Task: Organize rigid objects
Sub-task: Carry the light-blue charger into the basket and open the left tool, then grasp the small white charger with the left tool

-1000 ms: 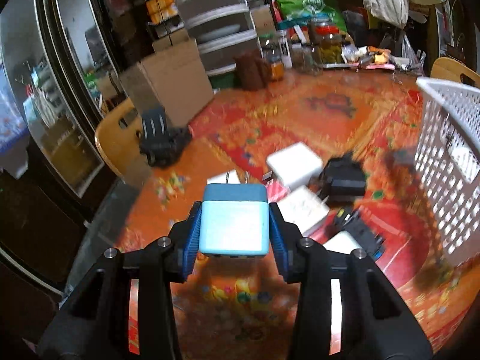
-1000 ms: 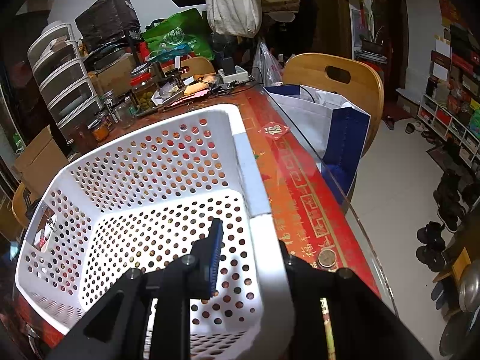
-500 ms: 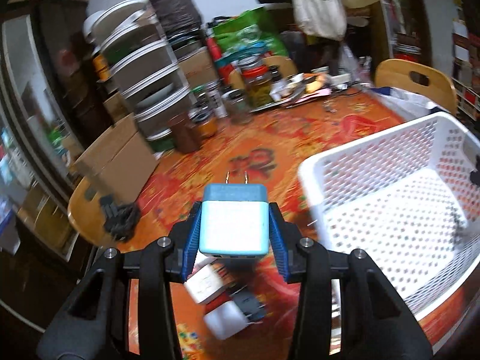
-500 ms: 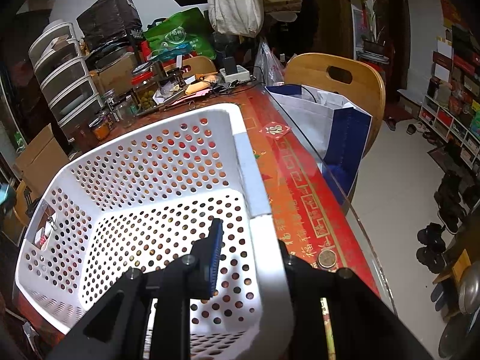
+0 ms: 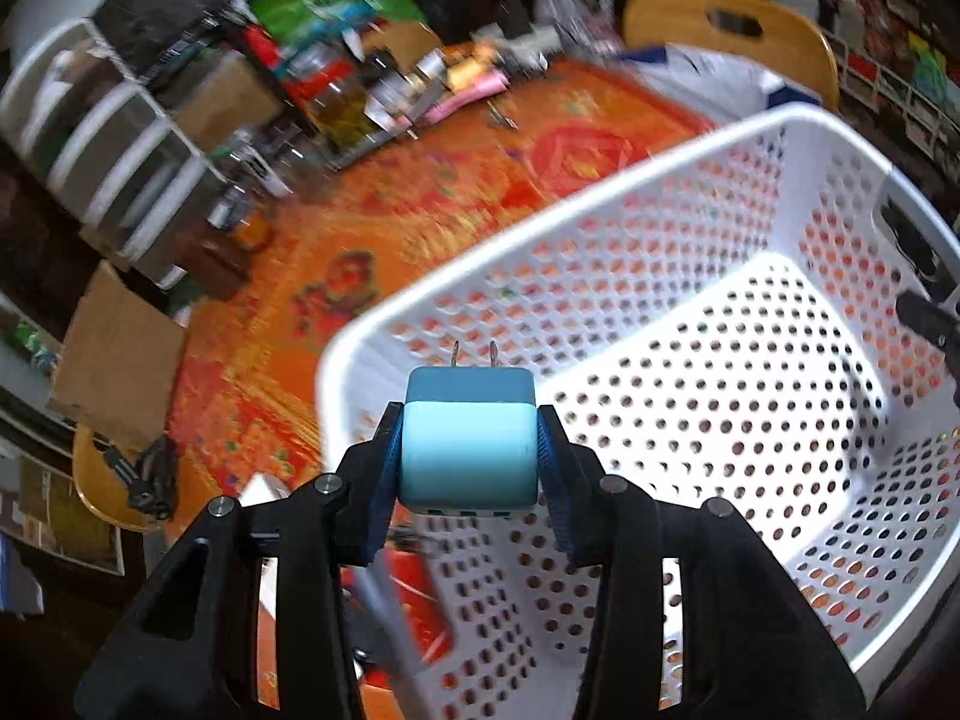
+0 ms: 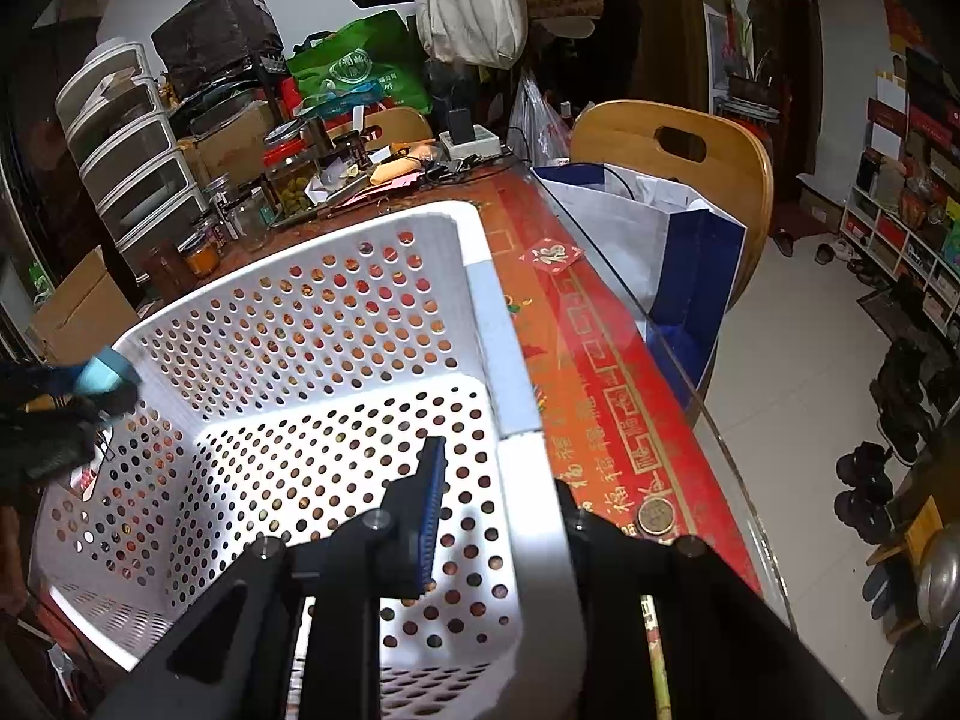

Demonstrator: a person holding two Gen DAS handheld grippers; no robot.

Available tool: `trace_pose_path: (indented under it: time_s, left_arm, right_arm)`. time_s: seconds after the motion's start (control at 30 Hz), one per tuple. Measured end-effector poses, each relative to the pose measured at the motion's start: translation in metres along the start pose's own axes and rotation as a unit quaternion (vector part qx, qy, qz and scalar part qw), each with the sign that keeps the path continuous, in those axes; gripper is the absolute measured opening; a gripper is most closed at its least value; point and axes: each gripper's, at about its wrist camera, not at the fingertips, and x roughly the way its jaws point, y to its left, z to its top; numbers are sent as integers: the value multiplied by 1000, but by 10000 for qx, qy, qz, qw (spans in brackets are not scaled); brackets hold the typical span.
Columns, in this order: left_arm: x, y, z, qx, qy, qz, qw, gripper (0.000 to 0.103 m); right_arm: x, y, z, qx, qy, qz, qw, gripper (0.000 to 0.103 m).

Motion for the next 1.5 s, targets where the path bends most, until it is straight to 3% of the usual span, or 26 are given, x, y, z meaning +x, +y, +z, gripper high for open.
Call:
trace_pose_path:
  time_s: [0.2, 0.43, 0.5, 0.57, 0.63, 0.7, 0.77, 0.87, 0.9, 1.0, 1.03, 1.1, 1.17, 1.23, 1.37, 1.5]
  left_arm:
    - [32, -13, -1, 221, 667, -248, 9972, 39]
    - [45, -16, -2, 404, 936, -418, 9939, 40]
    - [46, -16, -2, 463, 952, -484, 9932, 47]
    - [40, -13, -2, 465, 769, -421, 9951, 74]
    - [23, -2, -5, 254, 392, -349, 9983, 78]
    - [-2, 21, -14, -141, 58, -679, 9976, 78]
    - [-35, 62, -36, -598, -427, -866, 9935, 83]
    - [-64, 128, -72, -1188, -969, -790, 9850, 103]
    - [-66, 152, -86, -1416, -1075, -667, 9818, 103]
    - [-36, 231, -129, -2245, -770, -40, 9714, 103]
    - [-15, 257, -143, -2588, -524, 5, 9645, 103]
    - [31, 304, -177, -3354, -68, -220, 9418, 102]
    - [64, 327, -198, -3639, 231, -257, 9308, 99]
    - [92, 337, -209, -3676, 486, -301, 9282, 92]
    - [120, 330, -209, -3757, 618, -586, 9228, 82]
    - [135, 330, -206, -3786, 666, -700, 9205, 81]
  right_arm:
    - [1, -1, -1, -8, 20, 1, 10000, 21]
    - [1, 0, 0, -31, 51, -24, 10000, 21]
    - [1, 0, 0, -35, 63, -36, 10000, 21]
    - [2, 1, 1, -30, 73, -46, 10000, 21]
    - [3, 1, 0, -37, 89, -72, 9999, 21]
    - [4, 2, 1, -36, 108, -74, 9999, 21]
    - [4, 3, 1, -48, 138, -86, 9999, 20]
    - [4, 3, 1, -102, 162, -124, 9997, 20]
    - [4, 4, 2, -115, 169, -141, 9997, 20]
    - [5, 4, 2, -118, 159, -127, 9997, 20]
    - [4, 4, 2, -119, 154, -121, 9997, 20]
    - [4, 4, 1, -117, 137, -111, 9998, 20]
    - [4, 5, 1, -117, 130, -107, 9998, 20]
    - [4, 5, 1, -117, 132, -107, 9998, 20]
    - [4, 4, 1, -102, 145, -113, 9998, 20]
    - [4, 4, 1, -92, 163, -131, 9997, 20]
